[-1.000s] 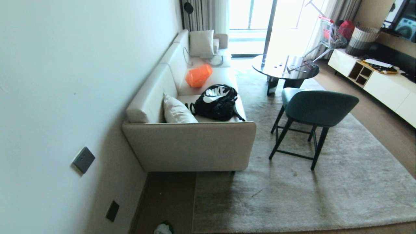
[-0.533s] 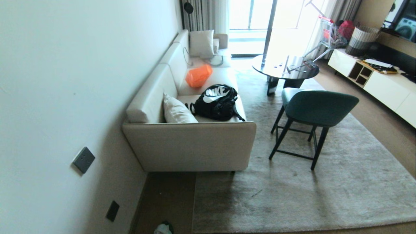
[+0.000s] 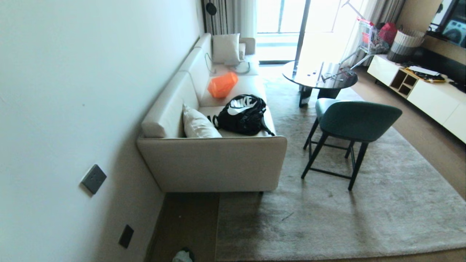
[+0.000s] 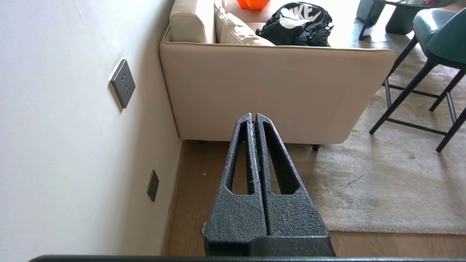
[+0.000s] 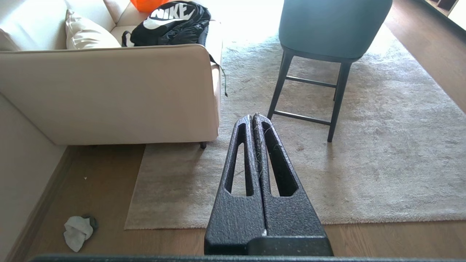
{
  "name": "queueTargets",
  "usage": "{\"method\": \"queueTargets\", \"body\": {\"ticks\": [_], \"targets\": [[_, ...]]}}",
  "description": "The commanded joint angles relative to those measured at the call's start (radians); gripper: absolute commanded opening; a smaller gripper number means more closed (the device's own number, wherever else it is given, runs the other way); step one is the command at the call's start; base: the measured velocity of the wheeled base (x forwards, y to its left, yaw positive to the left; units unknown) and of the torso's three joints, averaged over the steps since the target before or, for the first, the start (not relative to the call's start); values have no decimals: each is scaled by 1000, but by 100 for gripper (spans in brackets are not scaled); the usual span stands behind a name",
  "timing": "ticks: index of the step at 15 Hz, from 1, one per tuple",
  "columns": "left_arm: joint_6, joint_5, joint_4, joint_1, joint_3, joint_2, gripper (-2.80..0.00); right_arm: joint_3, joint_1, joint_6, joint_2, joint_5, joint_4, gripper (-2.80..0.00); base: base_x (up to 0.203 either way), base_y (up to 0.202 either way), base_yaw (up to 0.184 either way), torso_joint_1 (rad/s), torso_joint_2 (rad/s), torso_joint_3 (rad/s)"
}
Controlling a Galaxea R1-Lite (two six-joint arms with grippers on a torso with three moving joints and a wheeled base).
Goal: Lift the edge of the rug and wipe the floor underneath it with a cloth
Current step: Pick up the rag
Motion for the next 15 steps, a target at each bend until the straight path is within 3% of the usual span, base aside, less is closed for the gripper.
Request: {"method": "queueTargets", "body": {"ticks": [1, 4, 15], "targets": [[-1, 0, 0, 0, 0, 0, -280, 0, 0, 3, 2, 0, -1, -280, 0, 0, 0, 0, 0, 0], [-1, 0, 0, 0, 0, 0, -280, 0, 0, 17, 2, -1, -1, -280, 0, 0, 0, -9, 5, 9], [1, 0, 0, 0, 0, 0, -280, 0, 0, 21, 2, -1, 1, -280, 0, 0, 0, -127, 315, 182]]}}
